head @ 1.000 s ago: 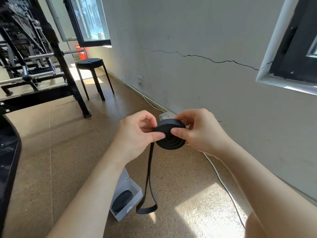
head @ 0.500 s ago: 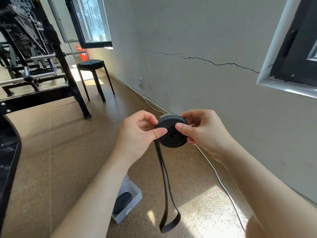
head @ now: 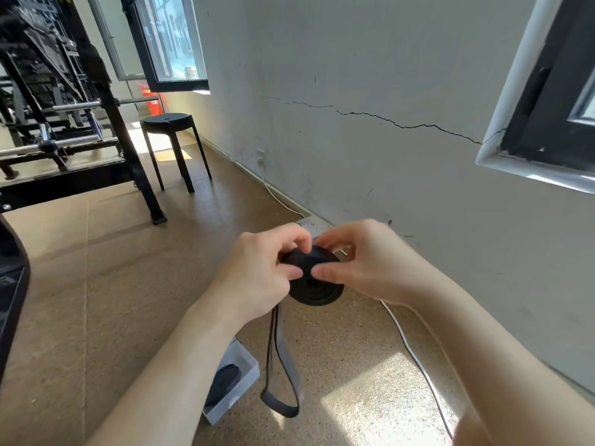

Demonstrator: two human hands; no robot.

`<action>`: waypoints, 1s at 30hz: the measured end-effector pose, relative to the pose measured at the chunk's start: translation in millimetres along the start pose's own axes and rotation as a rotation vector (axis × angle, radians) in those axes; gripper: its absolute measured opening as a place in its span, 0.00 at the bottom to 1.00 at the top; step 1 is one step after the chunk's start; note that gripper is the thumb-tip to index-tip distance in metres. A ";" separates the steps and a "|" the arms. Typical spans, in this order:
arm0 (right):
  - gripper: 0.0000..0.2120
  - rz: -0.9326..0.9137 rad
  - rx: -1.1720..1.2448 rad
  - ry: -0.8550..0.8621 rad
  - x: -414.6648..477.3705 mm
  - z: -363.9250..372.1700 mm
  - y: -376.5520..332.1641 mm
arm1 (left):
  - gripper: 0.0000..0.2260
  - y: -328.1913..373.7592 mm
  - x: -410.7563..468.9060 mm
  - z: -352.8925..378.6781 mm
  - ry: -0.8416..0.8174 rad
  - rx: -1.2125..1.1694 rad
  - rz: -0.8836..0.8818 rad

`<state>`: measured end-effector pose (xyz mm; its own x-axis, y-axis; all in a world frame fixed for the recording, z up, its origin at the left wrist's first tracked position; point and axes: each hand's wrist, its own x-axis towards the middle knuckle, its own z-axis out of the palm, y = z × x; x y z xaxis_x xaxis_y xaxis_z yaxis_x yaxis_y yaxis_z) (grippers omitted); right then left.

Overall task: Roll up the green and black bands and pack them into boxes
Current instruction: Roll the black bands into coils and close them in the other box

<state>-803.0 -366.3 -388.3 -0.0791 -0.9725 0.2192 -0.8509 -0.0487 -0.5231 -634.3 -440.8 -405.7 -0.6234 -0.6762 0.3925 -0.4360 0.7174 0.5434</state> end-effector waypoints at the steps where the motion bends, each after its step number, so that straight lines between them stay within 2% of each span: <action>1: 0.13 0.000 -0.061 -0.025 0.6 4.3 -2.6 | 0.17 0.1 0.3 2.2 -0.011 0.014 0.006; 3: 0.12 0.025 -0.130 -0.013 1.9 8.2 -5.2 | 0.17 1.1 1.2 4.3 -0.009 0.000 0.006; 6: 0.11 0.049 -0.109 0.066 1.7 5.2 -1.7 | 0.15 0.5 3.5 4.5 0.067 -0.188 -0.090; 10: 0.08 0.085 0.060 0.113 5.1 8.0 3.9 | 0.11 -4.9 4.7 -2.8 0.073 -0.264 -0.185; 16: 0.07 0.112 0.333 0.177 9.2 13.6 8.2 | 0.14 -6.7 4.1 -7.4 0.006 -0.355 -0.208; 19: 0.07 0.132 0.403 0.123 8.5 14.9 5.5 | 0.15 -8.6 4.3 -6.1 0.052 -0.323 -0.182; 21: 0.09 0.101 0.284 0.048 7.5 12.9 4.7 | 0.15 -8.8 2.7 -5.3 0.059 -0.226 -0.131; 23: 0.12 0.023 0.039 0.043 5.9 11.1 2.8 | 0.15 -5.5 0.9 -3.1 0.013 -0.066 -0.045; 25: 0.12 -0.032 -0.065 0.043 5.0 10.9 -2.4 | 0.16 -2.4 0.2 0.3 -0.015 0.026 0.007; 28: 0.10 -0.038 -0.180 0.048 4.8 14.1 -7.0 | 0.17 -1.1 0.9 4.9 -0.003 0.038 0.010; 30: 0.09 -0.014 -0.146 0.091 4.8 13.0 -4.4 | 0.15 -0.6 1.2 5.2 0.041 -0.082 -0.051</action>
<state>-792.9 -373.7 -395.6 -0.1074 -0.9469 0.3030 -0.9181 -0.0225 -0.3957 -638.1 -441.2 -409.3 -0.5744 -0.7187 0.3917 -0.4109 0.6671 0.6214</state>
